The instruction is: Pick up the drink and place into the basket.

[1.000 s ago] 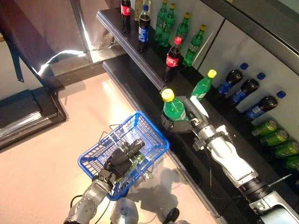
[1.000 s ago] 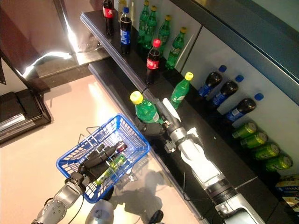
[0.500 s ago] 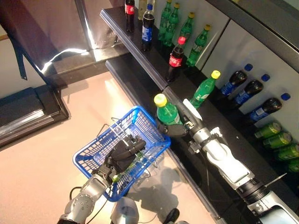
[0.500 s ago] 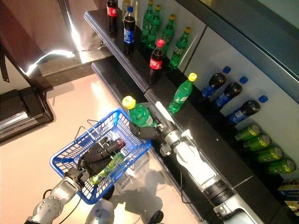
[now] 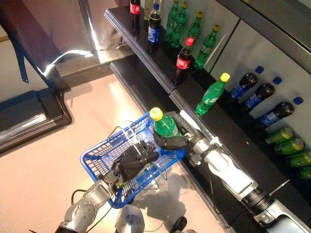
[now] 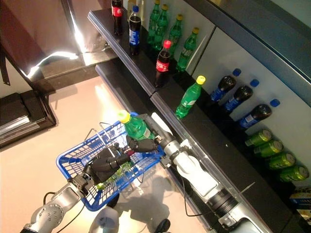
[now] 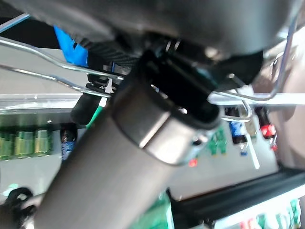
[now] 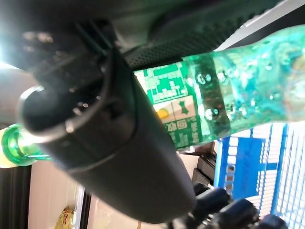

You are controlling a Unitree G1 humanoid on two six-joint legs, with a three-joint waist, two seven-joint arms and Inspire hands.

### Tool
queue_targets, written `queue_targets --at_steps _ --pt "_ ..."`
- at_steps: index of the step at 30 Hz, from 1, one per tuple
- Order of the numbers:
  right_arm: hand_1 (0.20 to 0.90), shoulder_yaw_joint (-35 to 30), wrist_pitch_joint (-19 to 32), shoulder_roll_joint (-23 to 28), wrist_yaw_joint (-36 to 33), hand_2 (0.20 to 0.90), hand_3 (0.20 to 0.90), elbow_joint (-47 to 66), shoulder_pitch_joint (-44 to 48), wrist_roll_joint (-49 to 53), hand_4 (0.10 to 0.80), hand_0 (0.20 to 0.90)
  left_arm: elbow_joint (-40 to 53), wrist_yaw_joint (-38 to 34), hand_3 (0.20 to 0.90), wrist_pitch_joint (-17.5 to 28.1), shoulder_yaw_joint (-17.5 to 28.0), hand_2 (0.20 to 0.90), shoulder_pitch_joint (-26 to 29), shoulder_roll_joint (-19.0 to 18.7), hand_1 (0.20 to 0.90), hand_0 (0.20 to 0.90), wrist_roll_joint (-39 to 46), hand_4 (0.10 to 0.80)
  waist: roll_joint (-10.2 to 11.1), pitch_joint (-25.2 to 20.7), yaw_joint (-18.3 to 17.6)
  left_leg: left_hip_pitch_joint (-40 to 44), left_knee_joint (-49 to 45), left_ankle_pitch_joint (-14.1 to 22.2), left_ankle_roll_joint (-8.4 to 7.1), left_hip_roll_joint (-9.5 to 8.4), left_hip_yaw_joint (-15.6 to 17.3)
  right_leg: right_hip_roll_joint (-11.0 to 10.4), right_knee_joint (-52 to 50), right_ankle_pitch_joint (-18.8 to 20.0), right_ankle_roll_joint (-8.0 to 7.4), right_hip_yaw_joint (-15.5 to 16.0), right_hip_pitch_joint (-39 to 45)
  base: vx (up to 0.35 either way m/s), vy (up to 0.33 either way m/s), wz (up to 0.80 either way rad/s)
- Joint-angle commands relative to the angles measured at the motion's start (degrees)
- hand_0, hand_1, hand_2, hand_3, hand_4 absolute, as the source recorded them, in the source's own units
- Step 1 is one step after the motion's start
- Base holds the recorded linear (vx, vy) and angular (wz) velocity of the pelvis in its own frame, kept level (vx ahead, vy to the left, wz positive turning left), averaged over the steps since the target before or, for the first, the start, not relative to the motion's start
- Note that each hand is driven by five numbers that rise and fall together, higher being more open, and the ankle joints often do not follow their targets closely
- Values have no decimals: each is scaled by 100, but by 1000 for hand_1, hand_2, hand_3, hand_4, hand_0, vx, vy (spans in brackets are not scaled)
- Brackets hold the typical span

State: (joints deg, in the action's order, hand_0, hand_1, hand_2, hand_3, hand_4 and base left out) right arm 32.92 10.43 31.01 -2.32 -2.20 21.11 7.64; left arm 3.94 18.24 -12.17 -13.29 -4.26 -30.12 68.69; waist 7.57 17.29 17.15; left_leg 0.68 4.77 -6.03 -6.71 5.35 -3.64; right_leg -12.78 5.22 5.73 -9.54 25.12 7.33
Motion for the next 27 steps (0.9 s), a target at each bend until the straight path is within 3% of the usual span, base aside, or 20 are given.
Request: queue_targets --at_steps 1,13,27 --pt "300 157 637 22 -135 300 200 852 666 101 100 300 2247 1788 200 791 -402 300 1630 690 300 300 456 100 -325 -1274 -63 -13 23 195 255 -490 -77 230 -22 -342 -60 130 390 0 0 0" --pt "300 429 417 -112 10 300 200 687 537 171 100 300 2424 1899 200 816 -452 300 1708 675 300 300 480 100 -347 -1293 -71 -54 23 164 249 -497 -65 216 -22 -334 -57 142 350 0 0 0" --pt "300 467 -3 -409 4 300 200 -485 101 416 100 300 2570 2076 200 643 -394 300 1642 716 300 300 498 100 -333 -1332 -2 -61 23 142 246 -508 -180 213 -22 -337 -30 214 376 0 0 0"
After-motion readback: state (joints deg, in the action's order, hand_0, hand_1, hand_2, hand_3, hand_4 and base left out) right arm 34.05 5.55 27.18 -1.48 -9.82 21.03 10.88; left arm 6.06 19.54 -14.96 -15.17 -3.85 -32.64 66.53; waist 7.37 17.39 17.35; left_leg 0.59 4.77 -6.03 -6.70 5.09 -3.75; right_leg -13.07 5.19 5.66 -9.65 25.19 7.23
